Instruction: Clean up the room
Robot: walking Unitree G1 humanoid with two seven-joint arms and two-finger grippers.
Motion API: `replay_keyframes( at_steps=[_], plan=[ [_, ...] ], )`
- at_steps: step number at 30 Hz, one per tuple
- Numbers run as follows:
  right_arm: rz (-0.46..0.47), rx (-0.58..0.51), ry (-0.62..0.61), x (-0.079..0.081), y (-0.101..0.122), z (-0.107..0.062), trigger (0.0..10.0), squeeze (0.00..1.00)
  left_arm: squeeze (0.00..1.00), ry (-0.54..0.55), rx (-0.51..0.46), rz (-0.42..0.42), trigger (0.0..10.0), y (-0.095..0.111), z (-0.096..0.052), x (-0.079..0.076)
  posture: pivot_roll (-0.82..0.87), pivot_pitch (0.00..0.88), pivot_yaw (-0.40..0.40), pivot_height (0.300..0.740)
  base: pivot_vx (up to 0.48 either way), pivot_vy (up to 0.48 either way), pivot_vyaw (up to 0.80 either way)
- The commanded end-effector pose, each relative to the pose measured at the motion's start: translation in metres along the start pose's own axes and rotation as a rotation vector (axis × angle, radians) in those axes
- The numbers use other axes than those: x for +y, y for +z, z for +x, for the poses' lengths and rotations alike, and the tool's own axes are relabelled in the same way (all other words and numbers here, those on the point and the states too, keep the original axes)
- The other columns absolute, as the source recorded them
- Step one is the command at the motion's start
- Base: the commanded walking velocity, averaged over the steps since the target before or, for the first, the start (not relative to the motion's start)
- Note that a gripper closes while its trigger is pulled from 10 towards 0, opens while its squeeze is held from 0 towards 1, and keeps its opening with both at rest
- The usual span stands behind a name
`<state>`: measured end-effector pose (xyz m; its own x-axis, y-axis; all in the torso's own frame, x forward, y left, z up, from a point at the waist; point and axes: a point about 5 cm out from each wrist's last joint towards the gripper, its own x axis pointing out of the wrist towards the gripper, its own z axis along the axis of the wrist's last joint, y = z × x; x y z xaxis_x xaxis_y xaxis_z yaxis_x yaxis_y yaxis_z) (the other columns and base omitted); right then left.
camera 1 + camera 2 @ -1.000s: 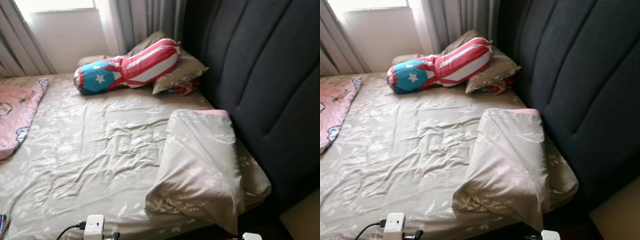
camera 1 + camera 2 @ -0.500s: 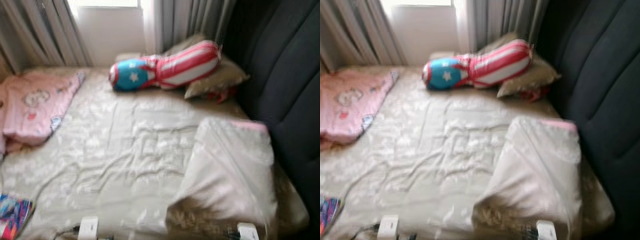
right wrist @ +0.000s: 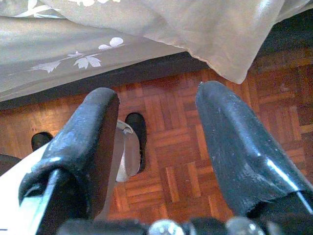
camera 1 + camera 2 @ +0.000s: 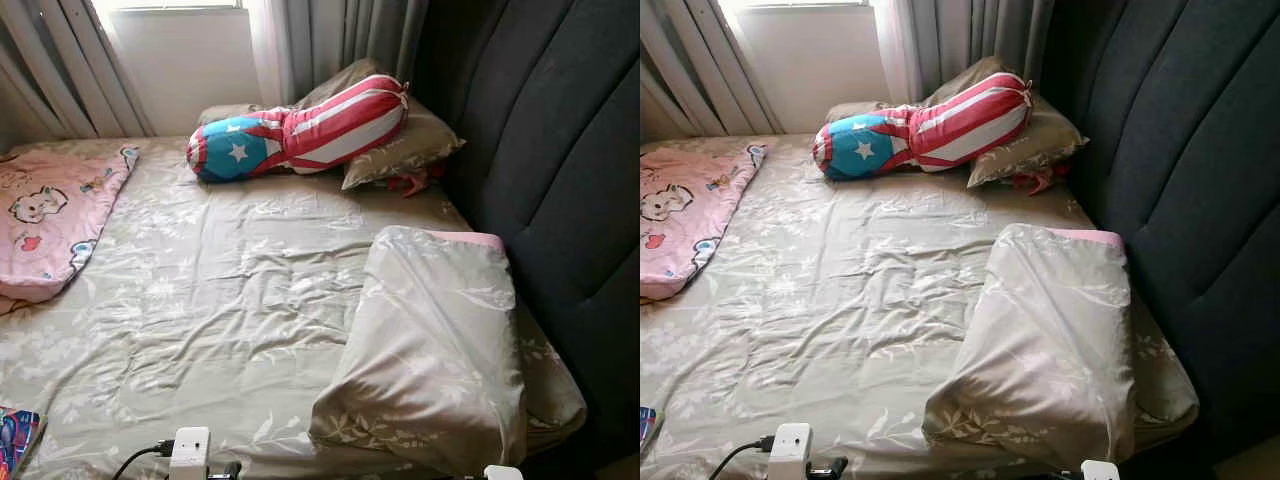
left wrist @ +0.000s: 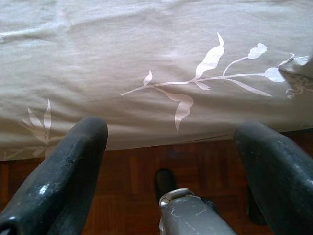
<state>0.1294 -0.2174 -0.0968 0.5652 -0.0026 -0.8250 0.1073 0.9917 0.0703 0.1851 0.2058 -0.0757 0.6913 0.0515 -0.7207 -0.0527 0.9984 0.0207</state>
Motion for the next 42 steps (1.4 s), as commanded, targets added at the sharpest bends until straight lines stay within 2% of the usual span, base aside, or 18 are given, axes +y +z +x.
replay_keyframes(
  at_steps=[1,27,30,33,35,39,42],
  plan=[
    [0.003,-0.001,-0.006,-0.001,0.0,0.0,10.0,0.0,0.0,0.01,0.018,0.0,10.0,-0.005,-0.002,0.003,-0.08,0.0,-0.02,0.738,0.0,0.0,0.0],
    [0.007,-0.004,-0.008,-0.001,0.0,0.0,10.0,0.0,0.0,0.015,0.01,-0.013,10.0,-0.004,-0.002,0.004,-0.08,0.0,-0.016,0.738,0.06,0.0,0.0],
    [0.032,-0.034,-0.008,0.0,0.002,0.0,10.0,0.0,0.0,0.018,-0.01,-0.05,10.0,-0.003,-0.002,0.004,-0.09,0.0,-0.013,0.738,0.0,0.0,0.0],
    [0.036,-0.056,-0.003,0.001,0.003,0.0,10.0,0.0,0.0,0.015,-0.013,-0.046,10.0,-0.003,-0.002,0.004,-0.1,0.0,-0.011,0.738,0.0,0.0,0.0],
    [-0.033,-0.108,0.028,0.003,0.01,0.0,10.0,0.0,0.0,0.025,-0.048,-0.056,10.0,0.0,-0.003,0.005,-0.1,0.0,-0.009,0.738,0.0,0.0,0.0],
    [-0.037,-0.138,0.036,0.003,0.013,-0.001,10.0,0.0,0.0,0.037,-0.066,-0.076,10.0,0.001,-0.003,0.005,-0.1,0.0,-0.01,0.738,0.0,0.0,0.0],
    [0.05,-0.209,0.032,0.004,0.018,-0.002,10.0,0.0,0.0,0.034,-0.085,-0.072,10.0,0.003,-0.003,0.006,-0.1,0.0,-0.007,0.738,0.0,0.0,0.0]
  ],
)
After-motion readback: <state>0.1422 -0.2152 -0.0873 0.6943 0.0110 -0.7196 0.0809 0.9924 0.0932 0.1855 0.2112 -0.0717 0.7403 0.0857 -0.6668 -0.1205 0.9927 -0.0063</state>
